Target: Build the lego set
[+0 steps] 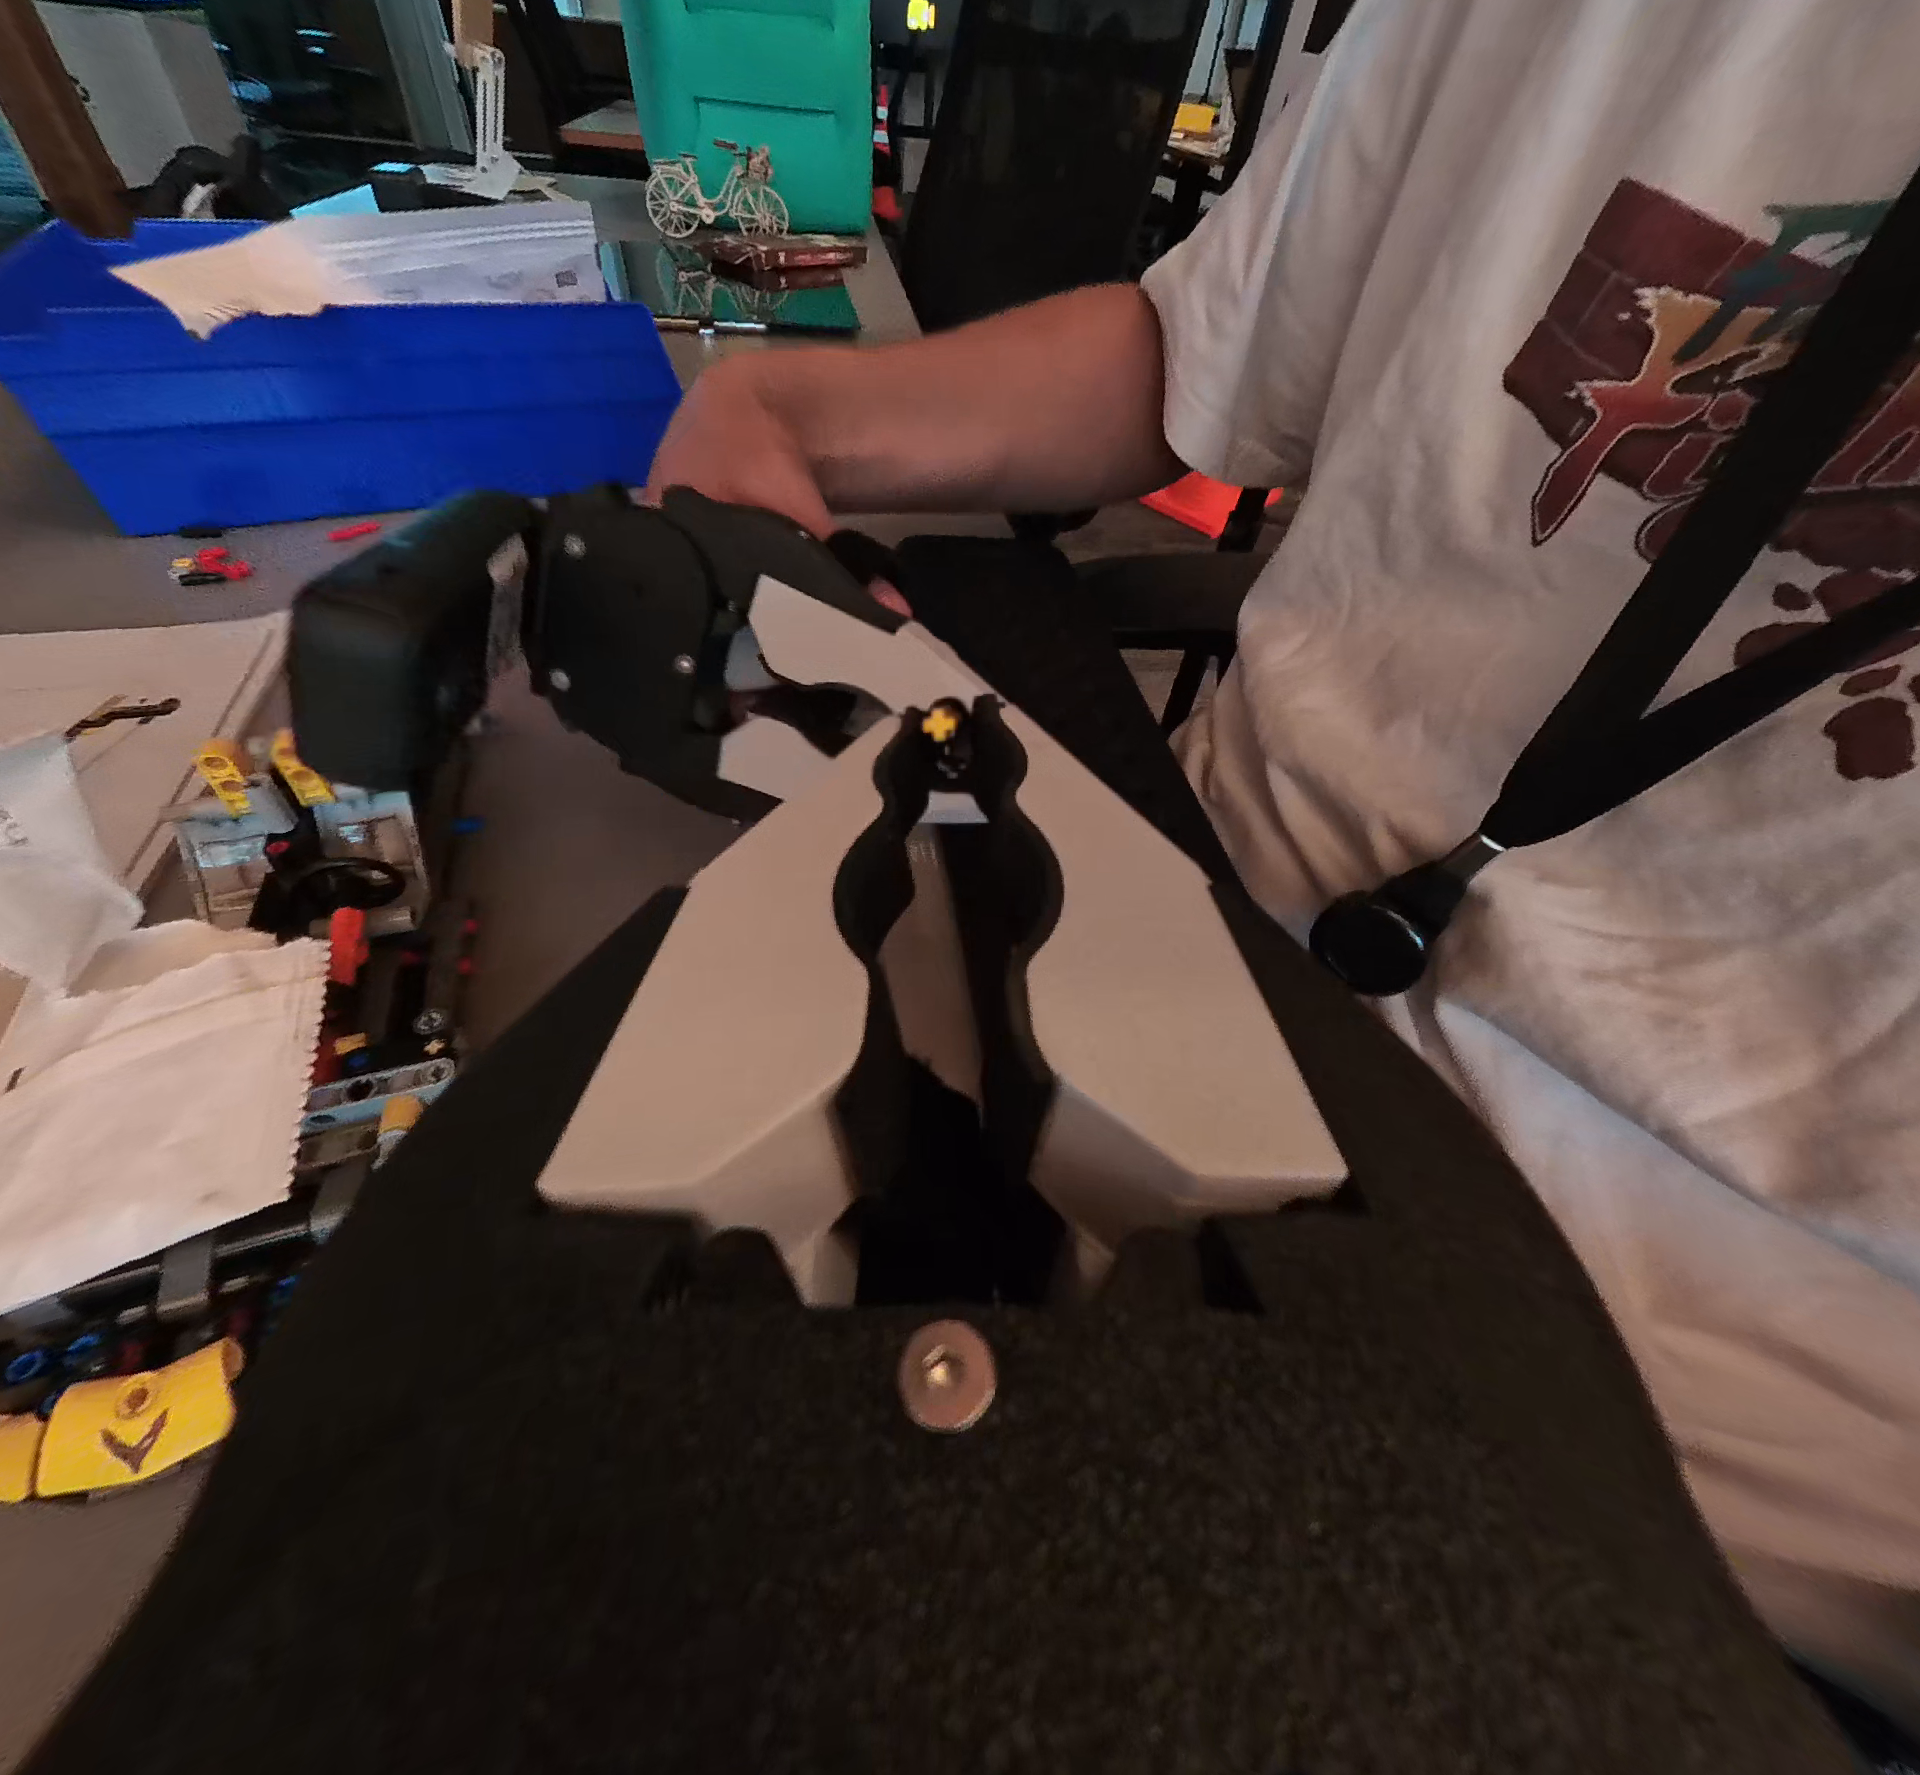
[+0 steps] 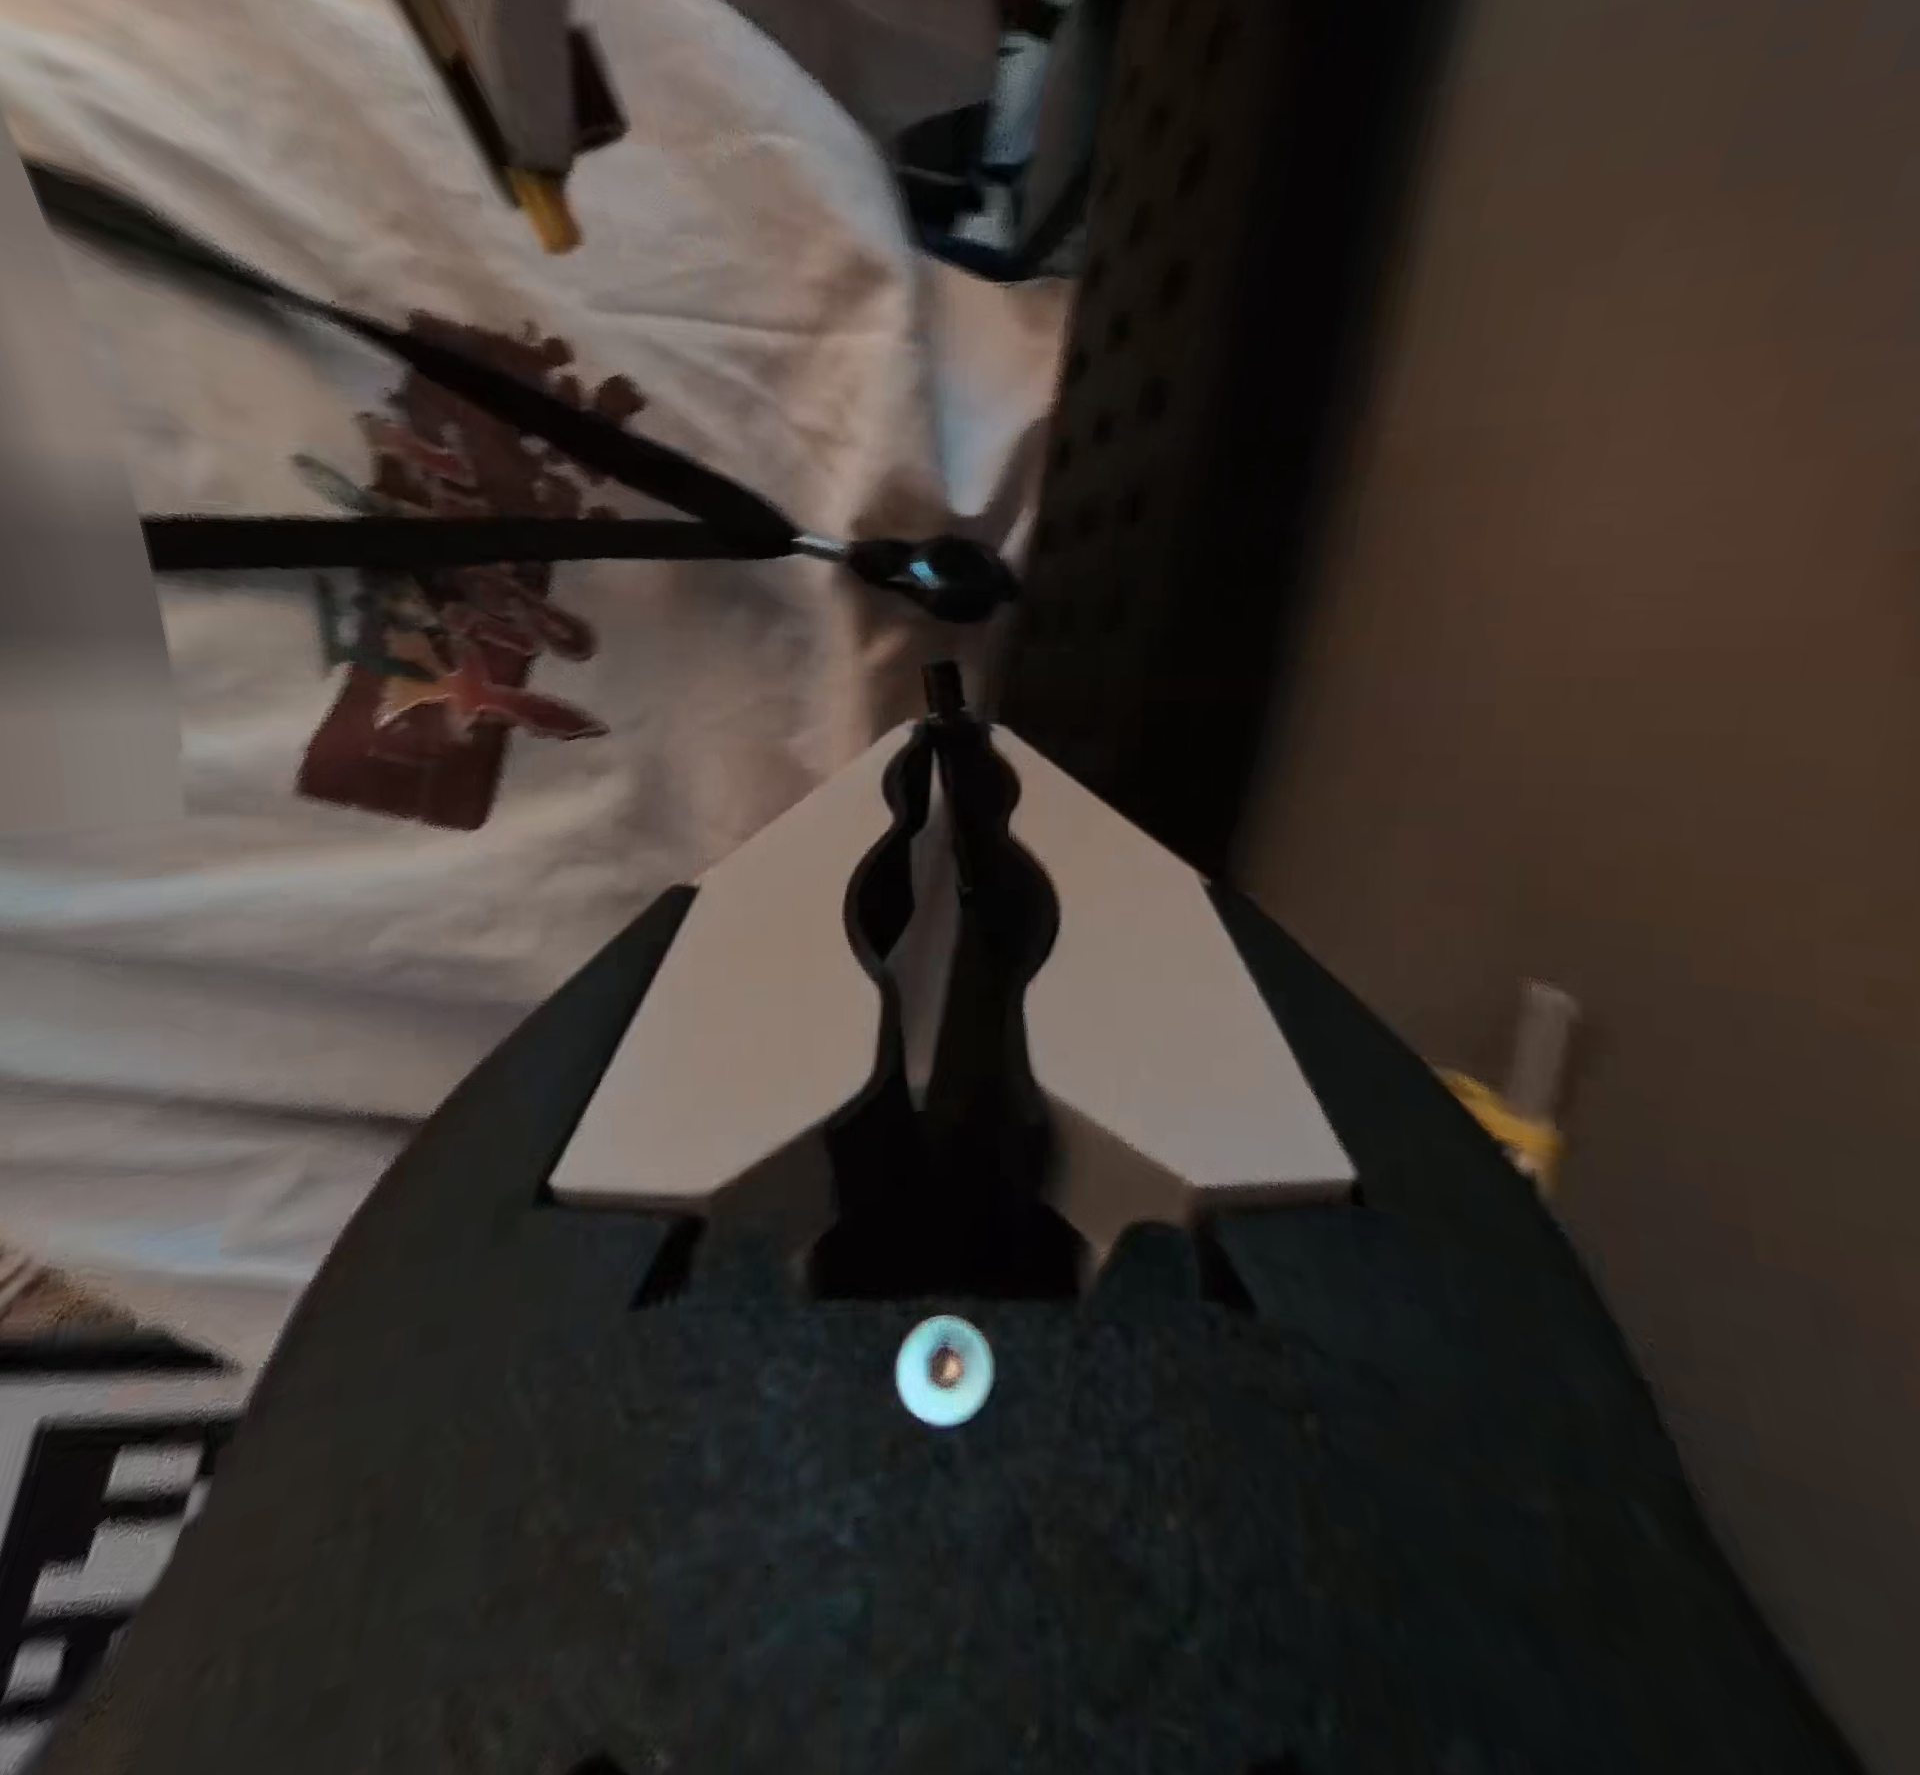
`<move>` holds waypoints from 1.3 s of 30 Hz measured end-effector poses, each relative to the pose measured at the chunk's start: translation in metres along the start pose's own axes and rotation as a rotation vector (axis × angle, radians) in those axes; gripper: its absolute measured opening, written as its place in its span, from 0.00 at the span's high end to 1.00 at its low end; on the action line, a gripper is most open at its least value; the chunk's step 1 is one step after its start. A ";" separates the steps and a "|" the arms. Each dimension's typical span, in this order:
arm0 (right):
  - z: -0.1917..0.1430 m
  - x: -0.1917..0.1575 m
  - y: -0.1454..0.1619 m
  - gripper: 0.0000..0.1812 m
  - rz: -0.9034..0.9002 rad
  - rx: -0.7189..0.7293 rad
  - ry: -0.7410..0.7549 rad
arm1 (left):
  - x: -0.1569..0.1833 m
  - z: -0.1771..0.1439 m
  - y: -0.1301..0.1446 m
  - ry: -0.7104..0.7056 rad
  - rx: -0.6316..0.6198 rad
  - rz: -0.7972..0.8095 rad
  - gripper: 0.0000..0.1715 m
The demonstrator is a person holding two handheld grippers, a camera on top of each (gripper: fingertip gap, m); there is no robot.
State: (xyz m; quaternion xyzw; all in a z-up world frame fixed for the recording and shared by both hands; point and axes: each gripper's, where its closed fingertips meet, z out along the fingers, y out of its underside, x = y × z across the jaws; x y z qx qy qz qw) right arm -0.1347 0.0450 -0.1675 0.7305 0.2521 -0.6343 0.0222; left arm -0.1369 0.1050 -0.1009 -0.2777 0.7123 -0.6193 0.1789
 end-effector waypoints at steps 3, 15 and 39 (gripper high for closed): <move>0.011 0.013 0.011 0.96 -0.030 -0.064 0.042 | 0.001 -0.002 -0.004 0.015 0.022 -0.012 0.97; -0.036 0.020 -0.022 0.87 -0.372 0.252 0.366 | -0.002 -0.002 -0.001 0.000 0.010 -0.009 0.97; -0.043 0.067 -0.006 0.93 -0.710 0.015 0.929 | -0.015 -0.004 0.006 -0.072 -0.024 0.006 0.97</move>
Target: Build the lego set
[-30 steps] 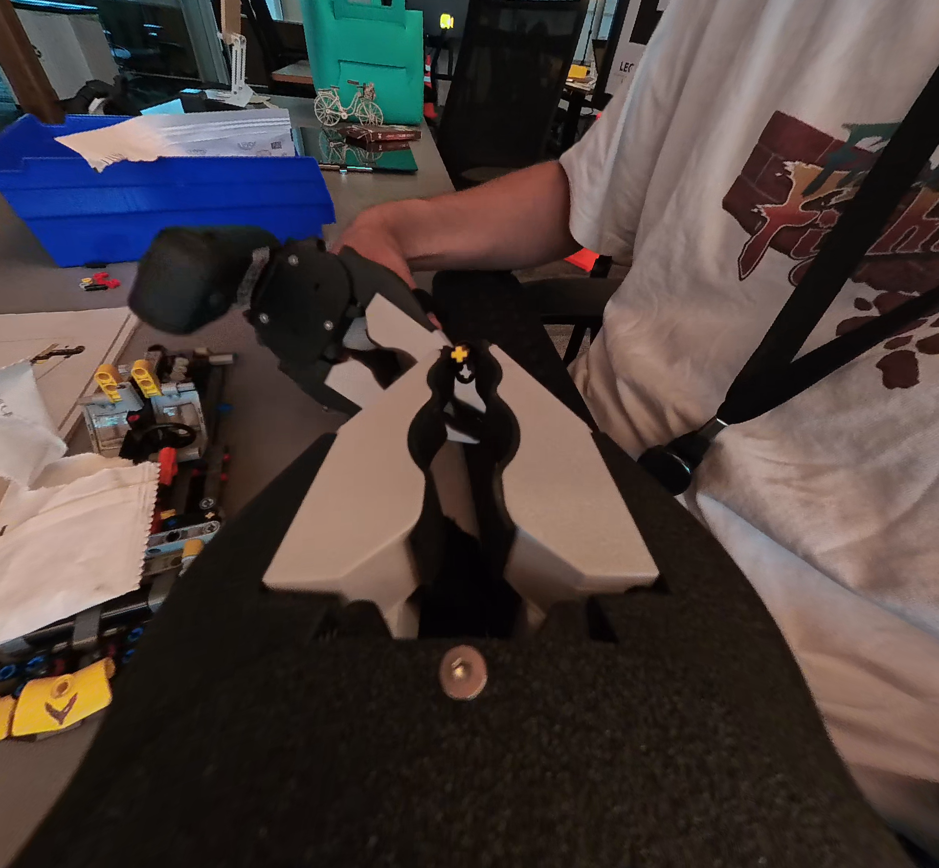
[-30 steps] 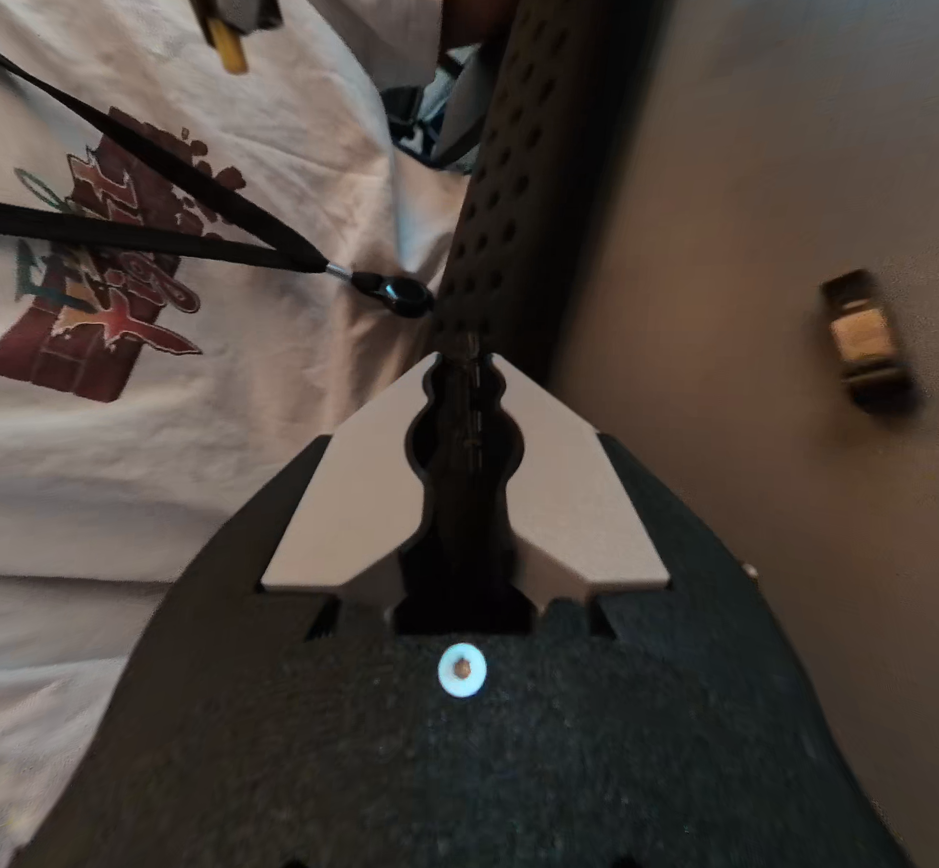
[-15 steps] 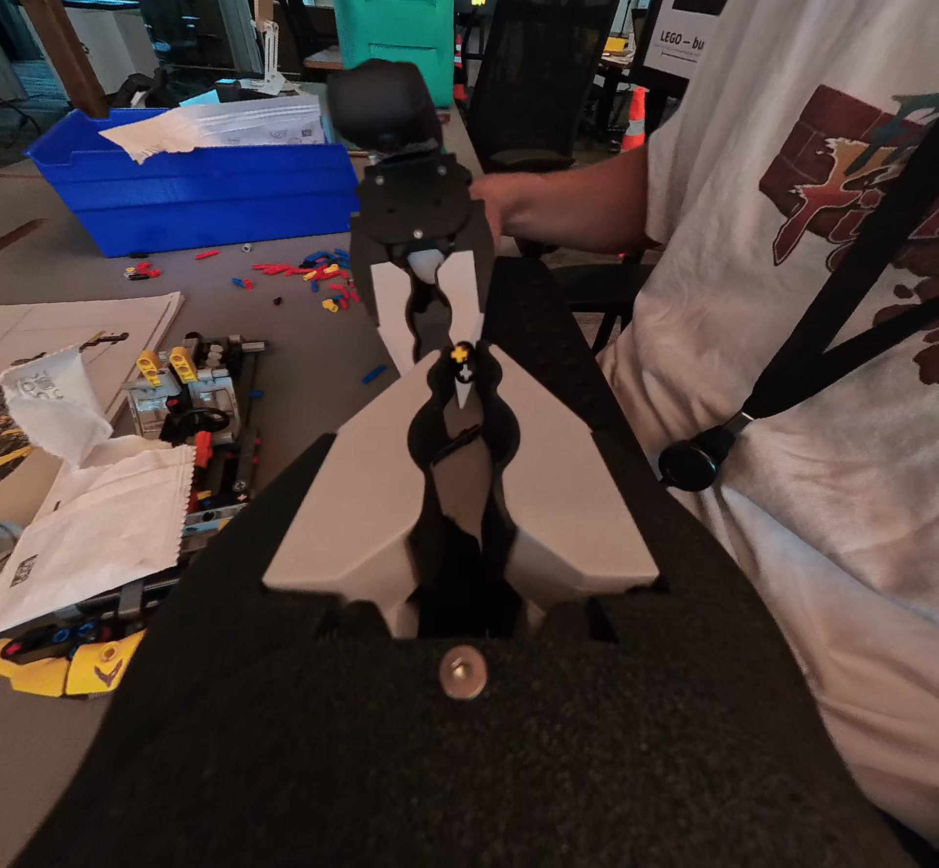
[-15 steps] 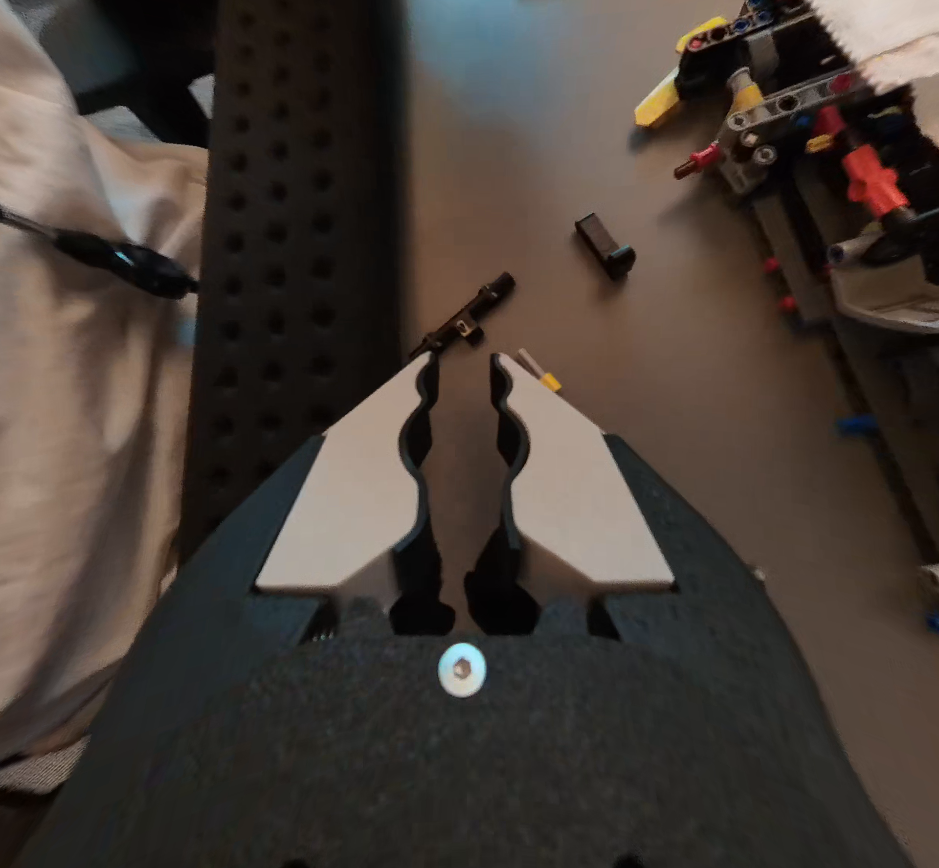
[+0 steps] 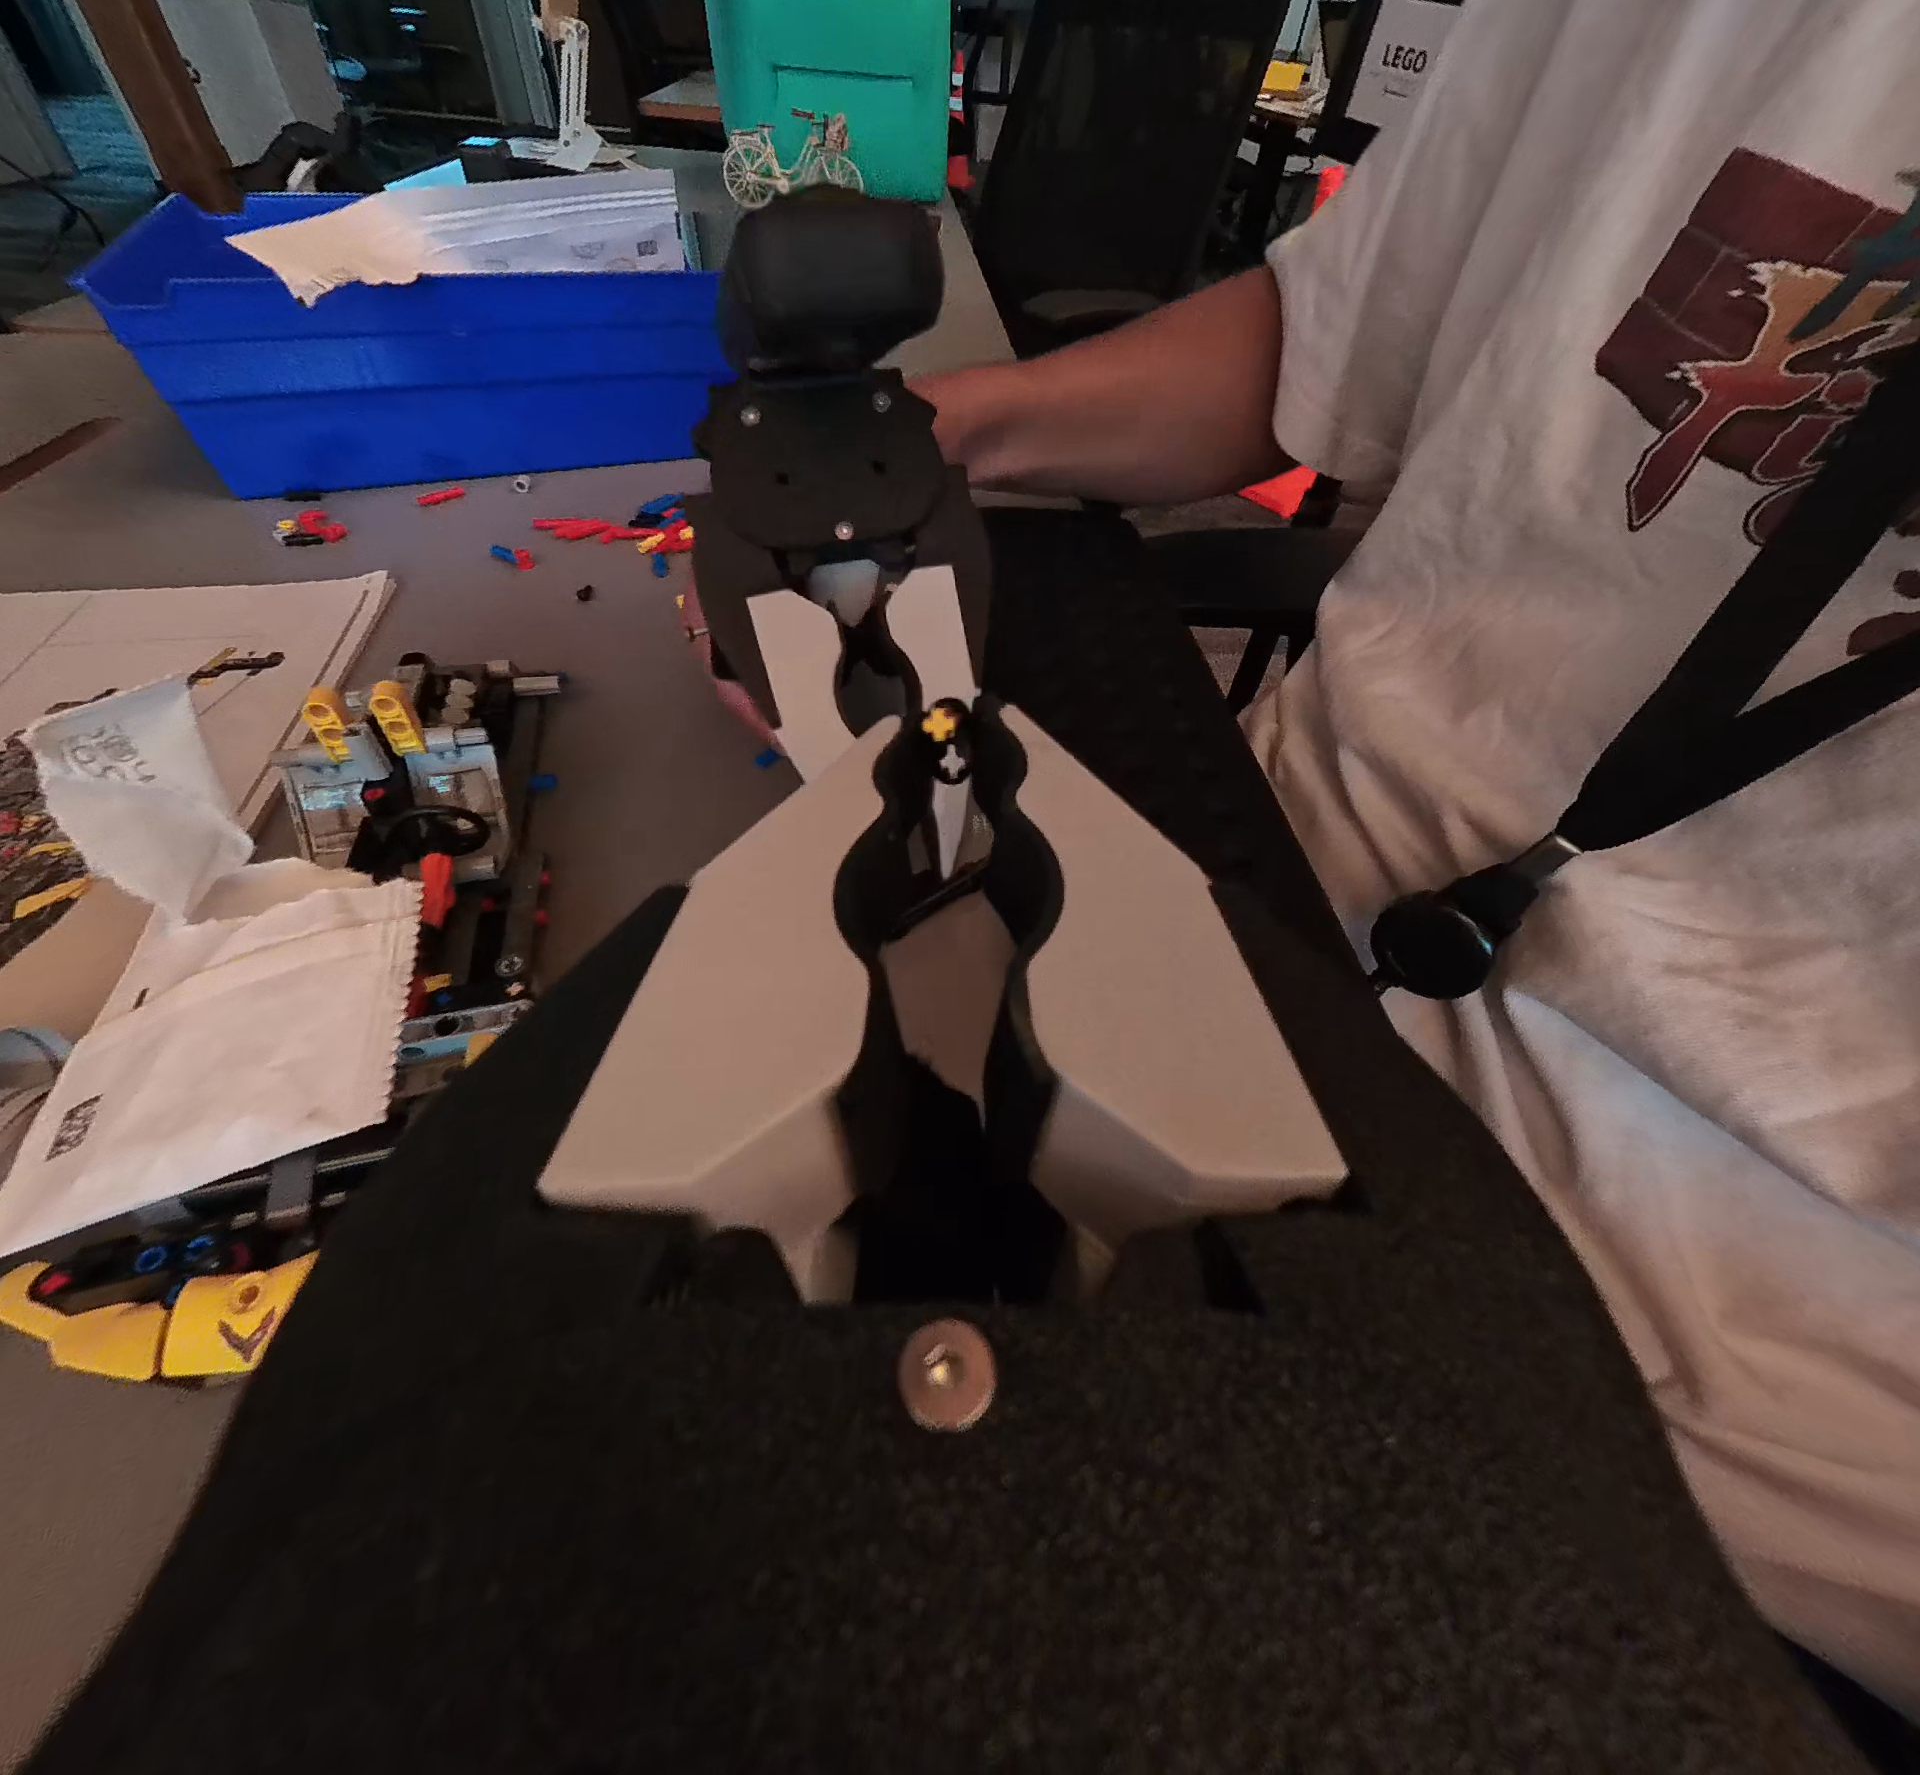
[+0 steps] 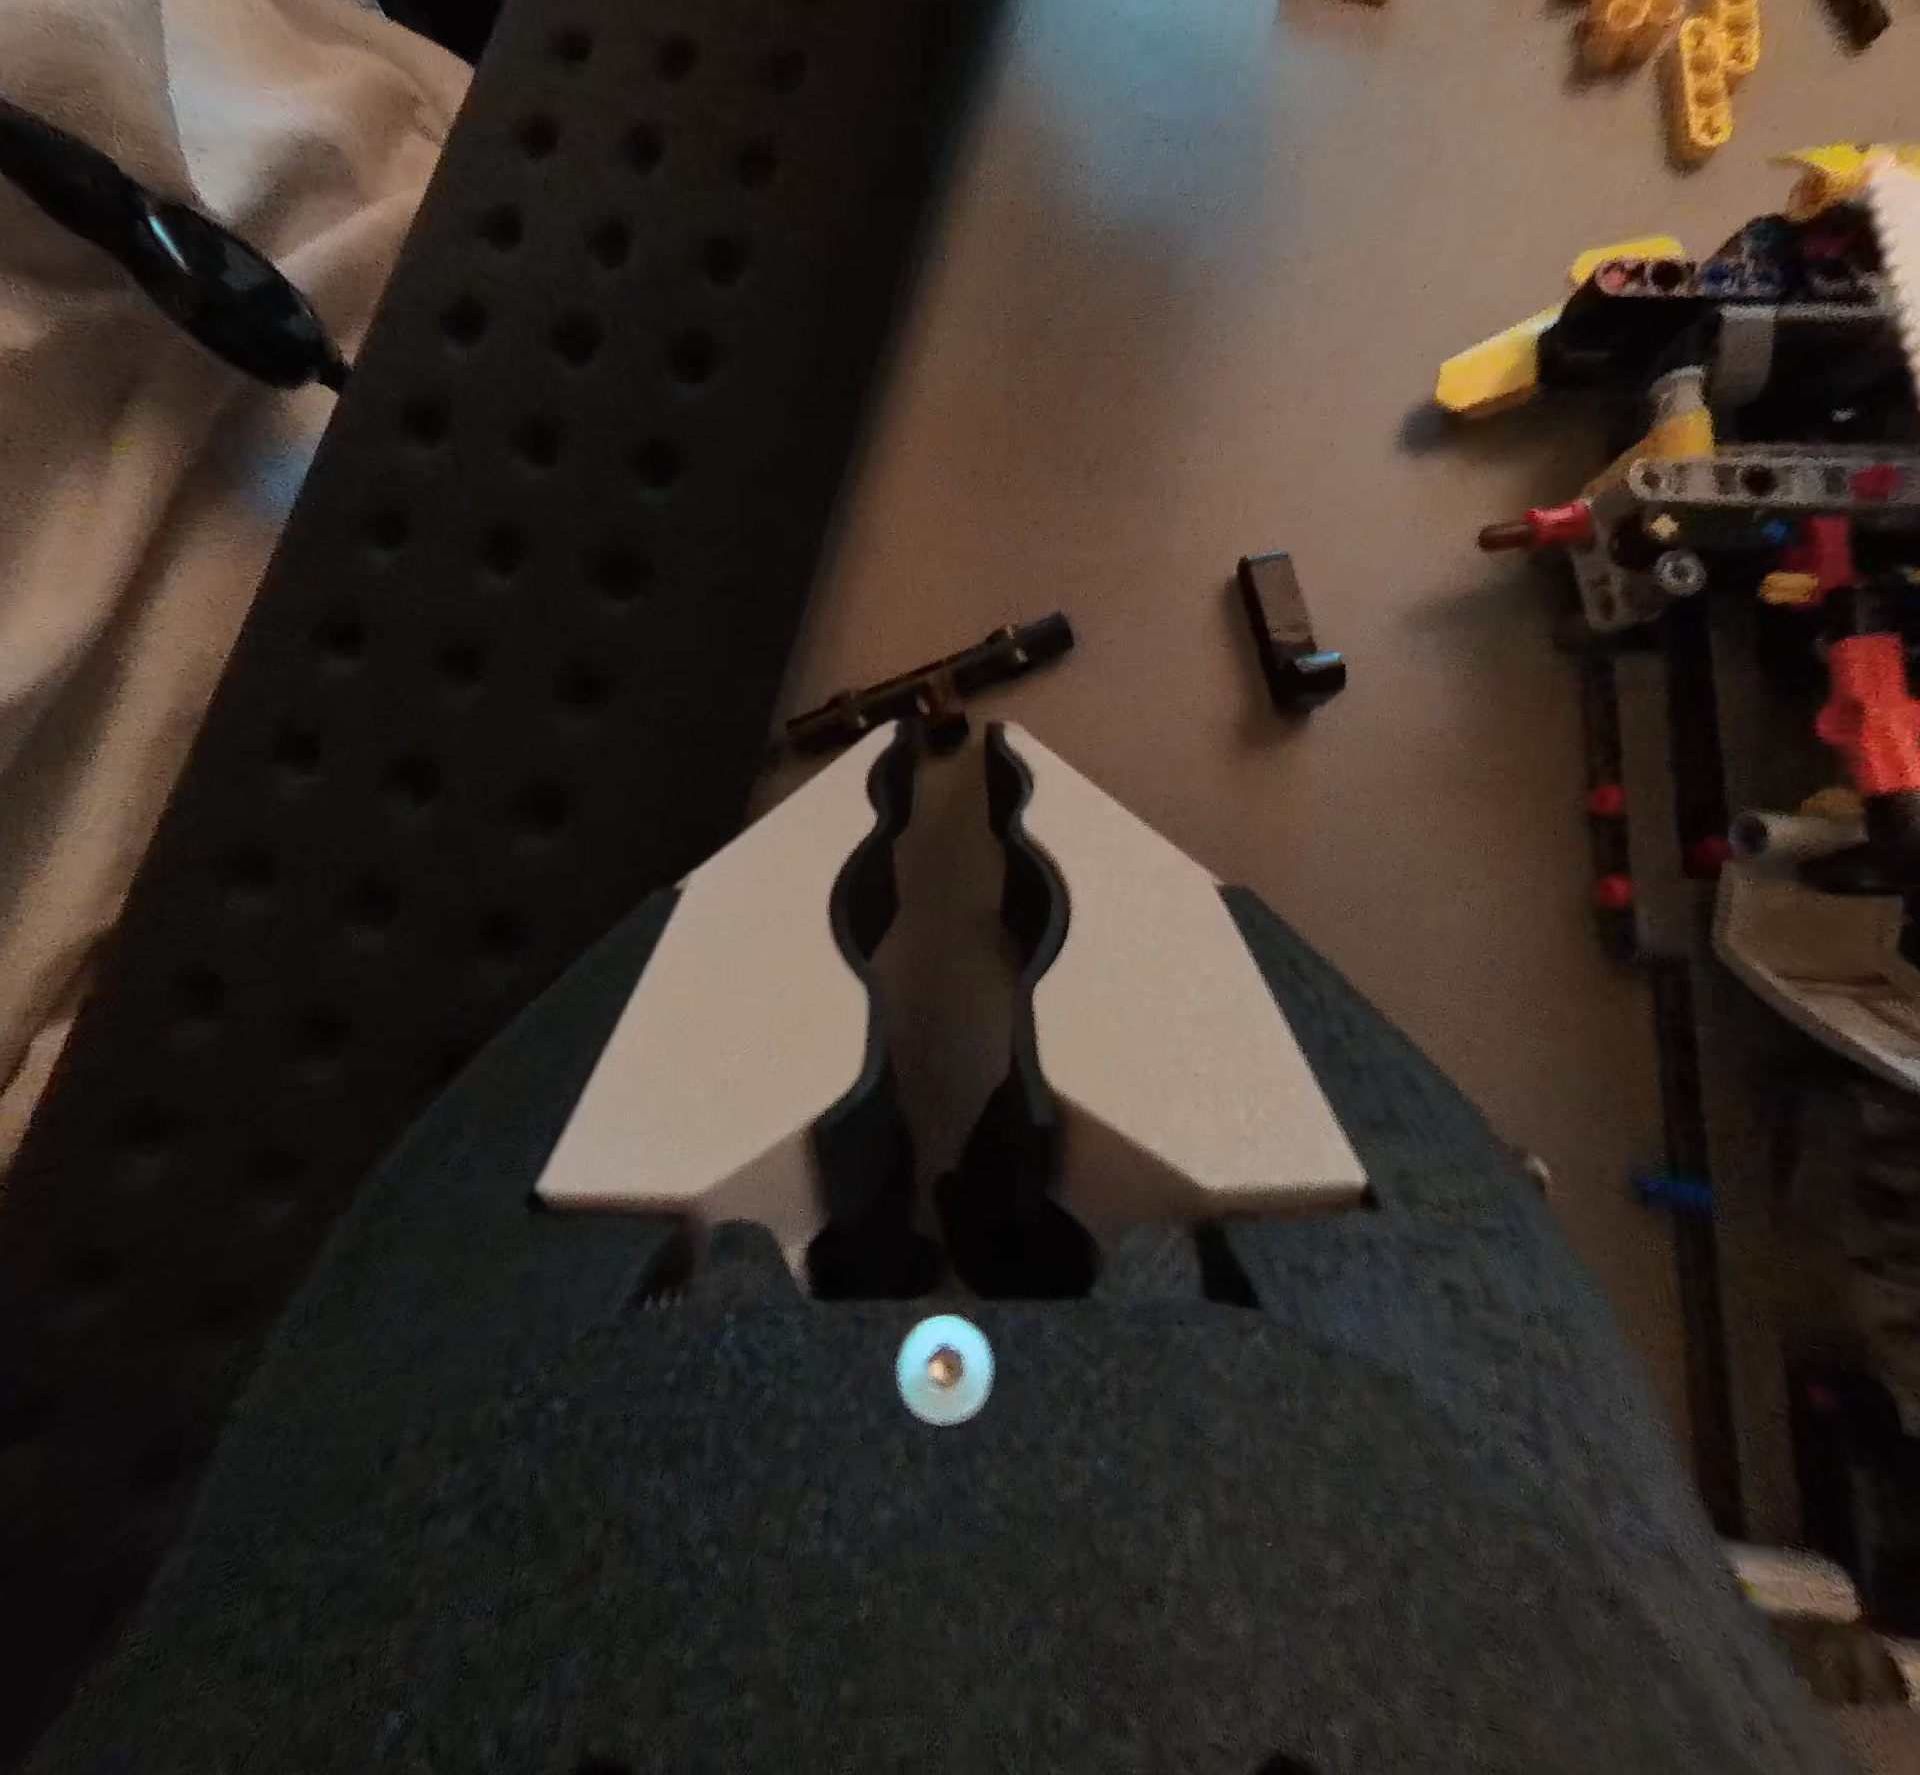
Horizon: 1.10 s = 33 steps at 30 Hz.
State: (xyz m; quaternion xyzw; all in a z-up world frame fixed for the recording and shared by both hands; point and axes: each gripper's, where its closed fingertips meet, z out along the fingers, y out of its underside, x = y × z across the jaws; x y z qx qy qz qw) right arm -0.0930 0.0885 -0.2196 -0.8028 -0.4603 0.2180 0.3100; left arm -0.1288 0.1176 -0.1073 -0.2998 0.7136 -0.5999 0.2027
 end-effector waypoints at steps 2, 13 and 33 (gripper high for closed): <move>0.004 -0.001 -0.004 0.95 -0.029 0.010 -0.002 | -0.001 0.000 0.001 -0.005 -0.003 -0.003 0.97; -0.026 0.060 0.023 0.96 0.507 -0.060 0.663 | -0.006 0.000 0.004 -0.023 -0.015 -0.006 0.97; -0.022 0.055 0.006 0.92 -0.199 -0.217 0.140 | -0.010 -0.001 0.008 -0.041 -0.032 -0.008 0.97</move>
